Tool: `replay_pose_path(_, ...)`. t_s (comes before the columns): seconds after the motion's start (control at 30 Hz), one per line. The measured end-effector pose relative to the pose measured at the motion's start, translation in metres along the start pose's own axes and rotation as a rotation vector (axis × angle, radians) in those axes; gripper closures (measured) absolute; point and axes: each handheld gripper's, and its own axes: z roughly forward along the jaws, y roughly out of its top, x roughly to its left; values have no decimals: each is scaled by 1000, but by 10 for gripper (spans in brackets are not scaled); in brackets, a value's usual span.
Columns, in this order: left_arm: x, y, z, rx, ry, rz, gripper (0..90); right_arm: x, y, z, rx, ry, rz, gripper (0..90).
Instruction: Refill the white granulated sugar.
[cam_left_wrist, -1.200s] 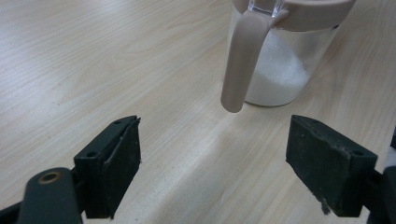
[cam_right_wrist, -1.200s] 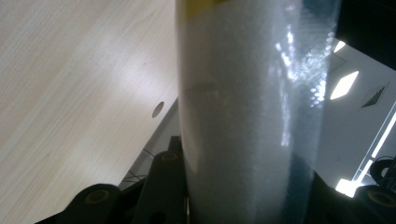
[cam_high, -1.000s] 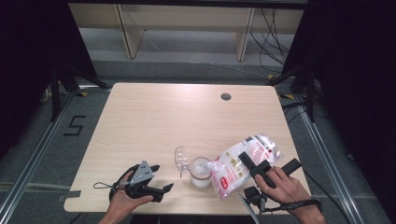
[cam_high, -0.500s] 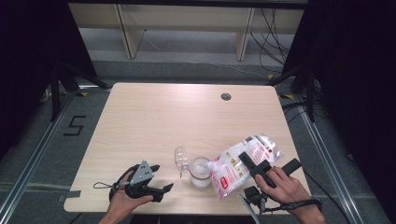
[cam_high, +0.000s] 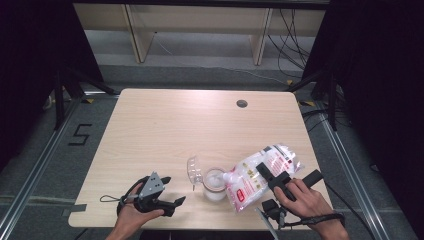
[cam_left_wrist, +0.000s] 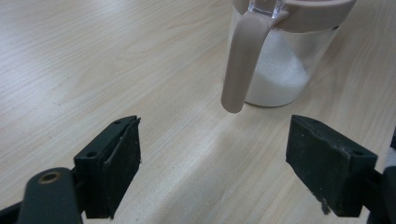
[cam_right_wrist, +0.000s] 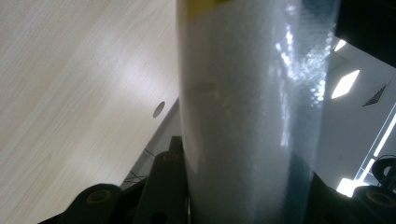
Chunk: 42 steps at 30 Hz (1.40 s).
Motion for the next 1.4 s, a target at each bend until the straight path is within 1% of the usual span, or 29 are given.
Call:
replay_pose_path(0.1,1,0,0,0,0,8,177,0,0,0,-2,1,3,762)
replay_pose_path(0.13,0,0,0,0,0,-1,177,0,0,0,-3,1,2,762)
replay_pose_path(0.17,0,0,0,-1,0,-1,177,0,-1,0,-3,1,2,762)
replay_pose_path(0.33,0,0,0,0,0,-1,177,1,0,1,-3,9,3,765)
replay_pose_path(0.4,1,0,0,0,0,9,177,1,0,1,-3,7,4,765)
replay_pose_path(0.5,0,0,0,0,0,-1,177,0,0,0,-5,4,3,766)
replay_pose_path(0.6,0,0,0,0,0,-1,177,0,0,0,-5,2,5,766)
replay_pose_path(0.67,1,0,0,0,0,7,177,0,0,0,-8,1,4,766)
replay_pose_path(0.93,0,0,0,-2,3,3,177,0,2,0,-13,4,3,768)
replay_pose_path(0.97,0,0,0,-1,3,4,177,0,2,0,-15,5,0,768)
replay_pose_path(1.0,1,1,0,-1,2,23,177,-1,2,0,-16,5,2,768)
replay_pose_path(1.03,2,1,0,0,-2,26,177,-1,3,0,-16,2,2,768)
replay_pose_path(1.07,1,1,0,1,-1,22,177,-1,3,-1,-14,4,-6,768)
replay_pose_path(1.17,1,1,0,0,2,25,177,-2,4,0,-20,2,-3,769)
replay_pose_path(1.2,1,1,0,-1,3,17,177,-2,4,0,-22,1,0,769)
replay_pose_path(1.3,2,1,0,-1,2,27,177,-2,4,0,-21,1,-2,770)
replay_pose_path(1.4,1,1,0,0,-1,23,177,-2,4,0,-19,5,-2,770)
